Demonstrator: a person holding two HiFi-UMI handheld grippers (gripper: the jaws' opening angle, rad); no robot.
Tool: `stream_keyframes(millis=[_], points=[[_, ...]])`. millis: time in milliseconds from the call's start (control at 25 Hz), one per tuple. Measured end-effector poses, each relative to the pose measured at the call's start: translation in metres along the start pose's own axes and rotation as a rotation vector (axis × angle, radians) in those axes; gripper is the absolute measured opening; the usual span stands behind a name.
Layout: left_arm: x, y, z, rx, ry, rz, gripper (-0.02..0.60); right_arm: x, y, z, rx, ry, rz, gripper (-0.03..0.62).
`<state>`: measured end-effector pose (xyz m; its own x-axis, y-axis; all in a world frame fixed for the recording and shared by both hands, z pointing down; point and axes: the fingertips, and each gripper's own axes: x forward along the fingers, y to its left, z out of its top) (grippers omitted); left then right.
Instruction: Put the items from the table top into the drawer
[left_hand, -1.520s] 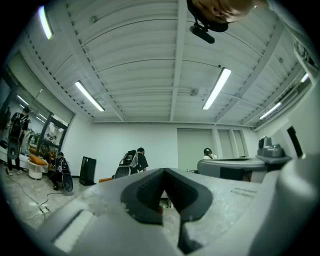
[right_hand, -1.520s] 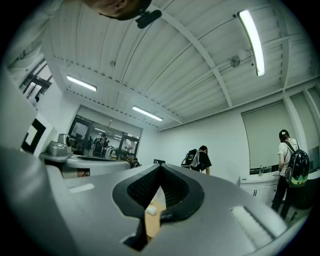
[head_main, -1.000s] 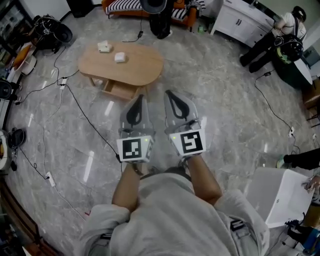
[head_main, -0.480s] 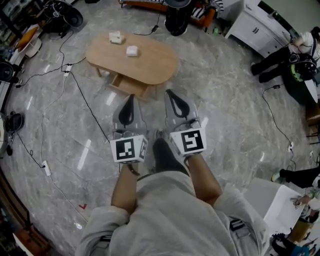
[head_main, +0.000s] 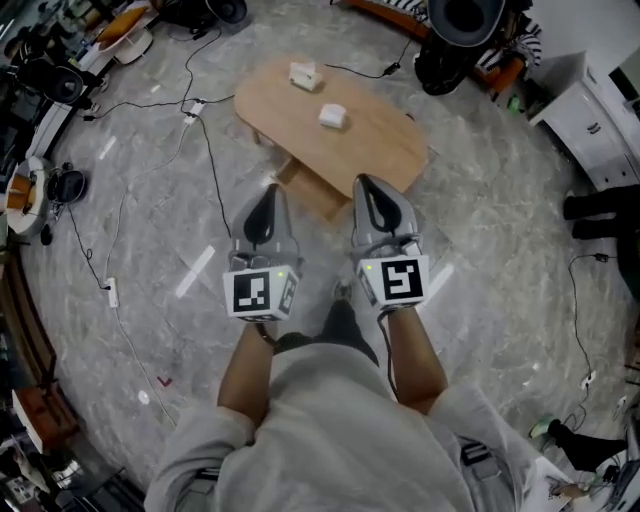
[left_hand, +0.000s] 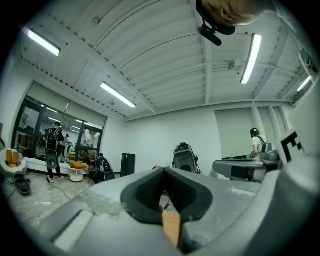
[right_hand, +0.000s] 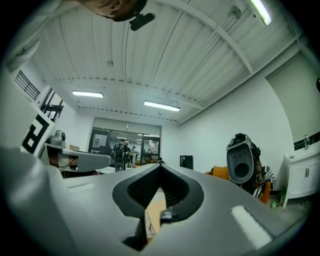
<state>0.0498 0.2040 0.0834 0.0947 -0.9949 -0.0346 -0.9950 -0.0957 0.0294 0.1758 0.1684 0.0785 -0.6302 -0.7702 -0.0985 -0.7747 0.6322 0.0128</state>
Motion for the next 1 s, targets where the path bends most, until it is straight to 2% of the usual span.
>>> stream_keyframes(millis=[200, 480, 760, 1000], points=[[0.032, 0.019, 0.000, 0.017, 0.016, 0.028, 0.017, 0.042, -0.021, -0.008, 0.013, 0.007, 0.016, 0.006], [0.071, 0.043, -0.015, 0.013, 0.055, 0.005, 0.017, 0.084, -0.032, -0.033, -0.009, 0.061, 0.008, 0.006], [0.122, 0.081, -0.051, -0.028, 0.088, -0.071, 0.017, 0.144, -0.019, -0.069, -0.054, 0.148, 0.008, 0.006], [0.179, 0.144, -0.077, -0.049, 0.115, -0.150, 0.018, 0.226, 0.003, -0.102, -0.040, 0.202, -0.031, 0.006]])
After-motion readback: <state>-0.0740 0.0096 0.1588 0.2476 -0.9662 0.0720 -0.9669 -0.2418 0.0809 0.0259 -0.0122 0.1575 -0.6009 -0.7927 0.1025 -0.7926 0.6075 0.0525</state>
